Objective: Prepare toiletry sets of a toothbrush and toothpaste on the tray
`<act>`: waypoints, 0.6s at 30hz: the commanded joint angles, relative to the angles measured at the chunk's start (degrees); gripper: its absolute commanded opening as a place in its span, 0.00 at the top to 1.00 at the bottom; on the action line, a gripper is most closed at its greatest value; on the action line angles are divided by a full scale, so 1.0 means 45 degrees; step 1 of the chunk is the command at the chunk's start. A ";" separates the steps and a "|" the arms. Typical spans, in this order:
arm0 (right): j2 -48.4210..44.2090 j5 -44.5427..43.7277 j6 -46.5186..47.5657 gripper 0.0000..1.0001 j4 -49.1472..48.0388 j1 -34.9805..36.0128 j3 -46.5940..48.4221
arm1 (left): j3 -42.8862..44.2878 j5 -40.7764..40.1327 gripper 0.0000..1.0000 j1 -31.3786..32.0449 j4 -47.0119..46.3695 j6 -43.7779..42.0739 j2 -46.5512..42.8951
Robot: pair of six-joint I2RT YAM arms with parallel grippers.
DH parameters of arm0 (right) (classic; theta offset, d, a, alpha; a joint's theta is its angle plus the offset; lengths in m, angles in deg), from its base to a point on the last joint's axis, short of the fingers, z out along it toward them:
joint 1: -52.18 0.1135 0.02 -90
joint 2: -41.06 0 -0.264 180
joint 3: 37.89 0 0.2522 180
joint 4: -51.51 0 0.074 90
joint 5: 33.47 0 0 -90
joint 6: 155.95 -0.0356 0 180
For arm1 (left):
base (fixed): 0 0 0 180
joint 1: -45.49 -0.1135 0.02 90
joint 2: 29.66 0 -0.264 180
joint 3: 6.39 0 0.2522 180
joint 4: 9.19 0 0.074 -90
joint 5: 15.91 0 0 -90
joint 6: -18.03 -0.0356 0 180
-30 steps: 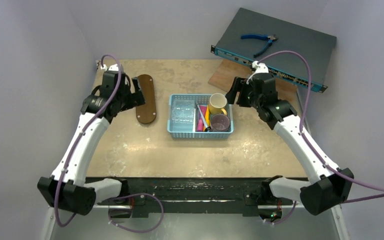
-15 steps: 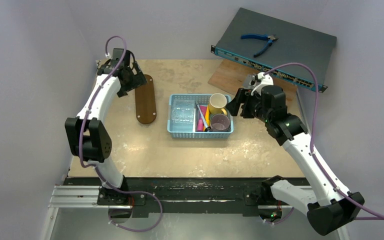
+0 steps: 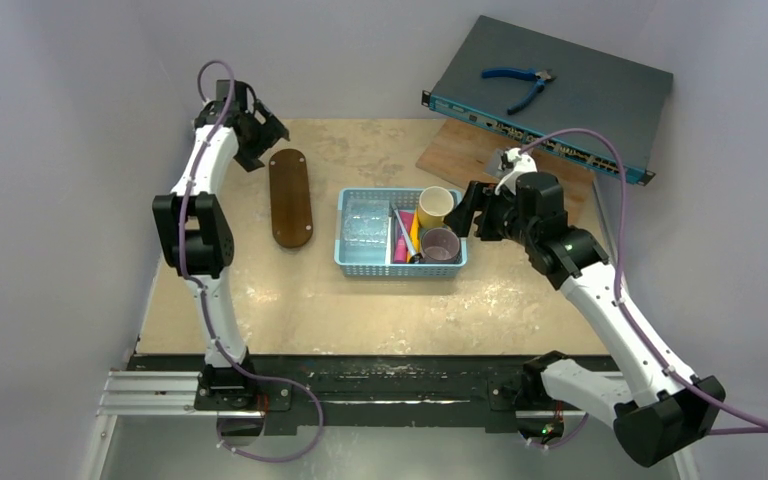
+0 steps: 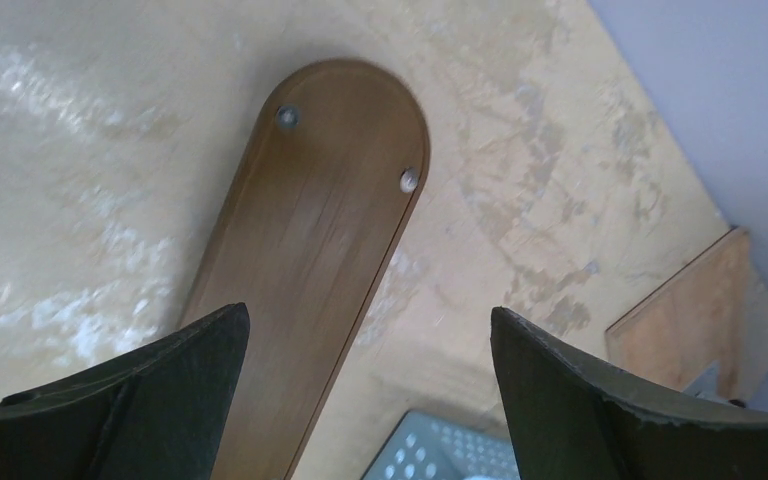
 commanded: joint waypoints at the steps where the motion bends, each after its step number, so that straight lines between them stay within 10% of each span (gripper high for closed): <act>1: 0.0177 0.0365 -0.0169 0.24 -0.0307 0.0085 0.0186 | 0.1793 0.1152 0.10 -0.0227 -0.1388 0.0947 0.1263; 18: 0.1572 0.0645 -0.0492 0.24 -0.0517 0.0297 0.0594 | 0.4044 0.2390 0.09 -0.0522 -0.6287 0.4468 0.4890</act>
